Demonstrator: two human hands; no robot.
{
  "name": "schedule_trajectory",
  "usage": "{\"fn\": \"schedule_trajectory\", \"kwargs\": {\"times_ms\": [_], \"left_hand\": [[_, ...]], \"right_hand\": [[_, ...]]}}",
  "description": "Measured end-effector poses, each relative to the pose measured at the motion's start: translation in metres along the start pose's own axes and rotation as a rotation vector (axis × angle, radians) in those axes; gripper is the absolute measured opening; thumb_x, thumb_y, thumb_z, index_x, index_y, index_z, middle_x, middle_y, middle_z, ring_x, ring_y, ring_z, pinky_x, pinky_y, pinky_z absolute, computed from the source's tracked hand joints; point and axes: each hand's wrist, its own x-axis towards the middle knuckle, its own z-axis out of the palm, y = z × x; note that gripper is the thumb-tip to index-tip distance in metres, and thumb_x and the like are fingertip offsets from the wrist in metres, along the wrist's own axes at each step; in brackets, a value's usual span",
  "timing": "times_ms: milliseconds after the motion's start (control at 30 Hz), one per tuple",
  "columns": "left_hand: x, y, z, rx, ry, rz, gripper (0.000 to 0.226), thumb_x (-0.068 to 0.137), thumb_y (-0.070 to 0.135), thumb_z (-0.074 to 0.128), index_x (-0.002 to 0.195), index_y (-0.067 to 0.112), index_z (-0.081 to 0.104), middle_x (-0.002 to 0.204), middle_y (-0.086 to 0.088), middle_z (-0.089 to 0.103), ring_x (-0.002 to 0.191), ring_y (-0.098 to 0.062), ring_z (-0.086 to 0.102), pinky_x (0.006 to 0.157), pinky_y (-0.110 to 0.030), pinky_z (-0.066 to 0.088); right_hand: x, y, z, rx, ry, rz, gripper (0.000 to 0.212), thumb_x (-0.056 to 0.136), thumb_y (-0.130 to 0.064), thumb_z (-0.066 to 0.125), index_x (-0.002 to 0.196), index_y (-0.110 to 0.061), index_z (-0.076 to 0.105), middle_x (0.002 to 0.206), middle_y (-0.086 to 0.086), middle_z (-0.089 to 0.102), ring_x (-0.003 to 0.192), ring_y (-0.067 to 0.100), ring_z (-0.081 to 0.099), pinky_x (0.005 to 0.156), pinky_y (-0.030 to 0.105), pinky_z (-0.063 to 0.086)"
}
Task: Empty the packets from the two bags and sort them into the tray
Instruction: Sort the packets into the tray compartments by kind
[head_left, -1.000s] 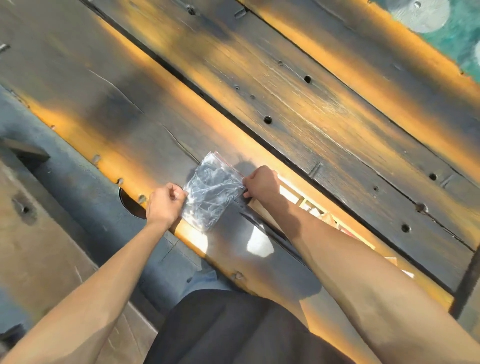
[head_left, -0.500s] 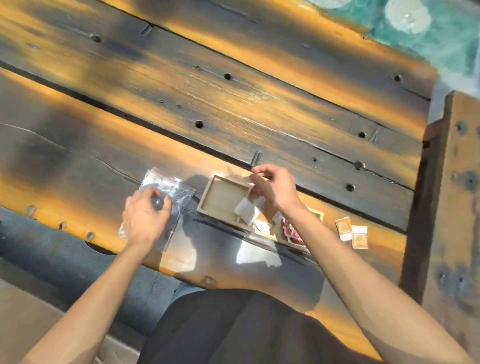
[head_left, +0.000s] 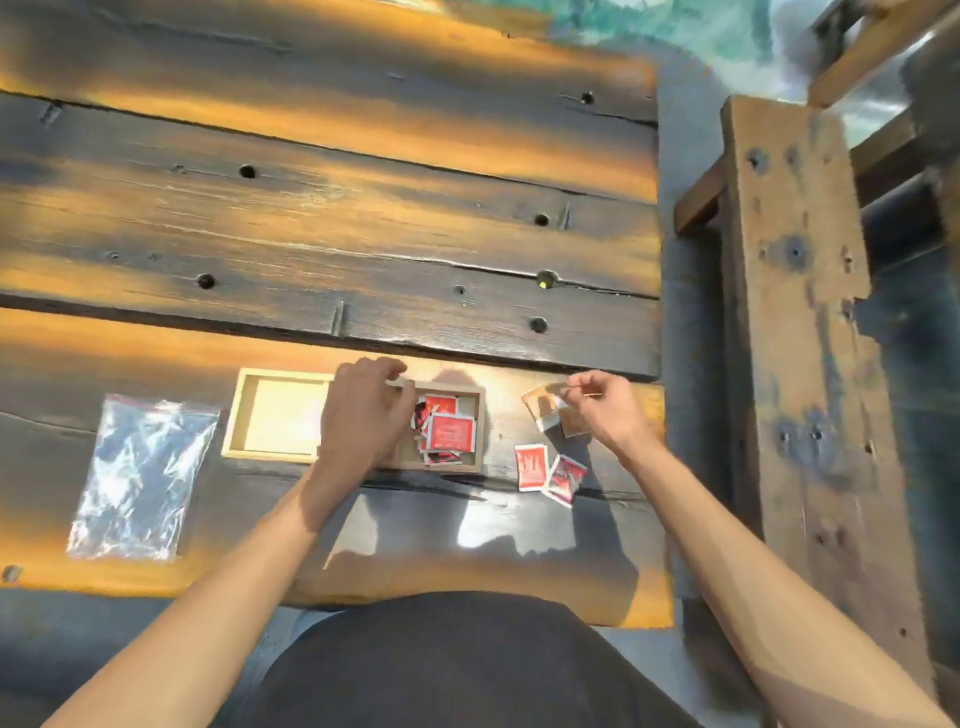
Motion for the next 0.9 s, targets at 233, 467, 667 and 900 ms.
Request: {"fn": "schedule_trajectory", "kwargs": {"times_ms": [233,467,667,900], "left_hand": [[-0.033,0.093,0.091,-0.025,-0.353,0.243,0.017,0.091,0.019,0.058,0.102,0.013,0.07,0.094,0.0,0.067,0.094,-0.025,0.063,0.075,-0.034,0.047],[-0.069,0.105,0.176,0.232,-0.549,0.125,0.05,0.084,0.009,0.06,0.133,0.016,0.052,0.136,-0.01,0.047,0.13,-0.031,0.042,0.096,-0.043,0.05],[-0.065,0.11,0.188,0.317,-0.499,0.044,0.053,0.092,0.007,0.058,0.142,0.012,0.042,0.138,-0.013,0.047,0.13,-0.032,0.043,0.099,-0.041,0.046],[-0.058,0.106,0.183,0.309,-0.501,-0.038,0.036,0.09,0.017,0.065,0.123,0.01,0.053,0.127,-0.015,0.047,0.114,-0.035,0.055,0.083,-0.046,0.054]], "right_hand": [[-0.012,0.084,-0.011,-0.129,-0.141,0.064,0.016,0.087,-0.023,0.079,0.101,-0.024,0.071,0.093,-0.004,0.076,0.091,0.016,0.073,0.091,0.034,0.058],[-0.031,0.127,0.008,-0.271,-0.201,0.02,0.075,0.08,-0.048,0.08,0.143,-0.026,0.047,0.131,0.004,0.042,0.102,0.025,0.067,0.095,0.041,0.056],[-0.035,0.141,0.02,-0.355,-0.134,-0.046,0.058,0.086,-0.042,0.076,0.134,-0.021,0.052,0.124,0.004,0.038,0.092,0.029,0.067,0.078,0.042,0.058],[-0.027,0.144,0.015,-0.33,-0.135,-0.156,0.052,0.079,-0.031,0.085,0.119,-0.02,0.053,0.12,0.007,0.045,0.088,0.03,0.065,0.072,0.04,0.056]]}}
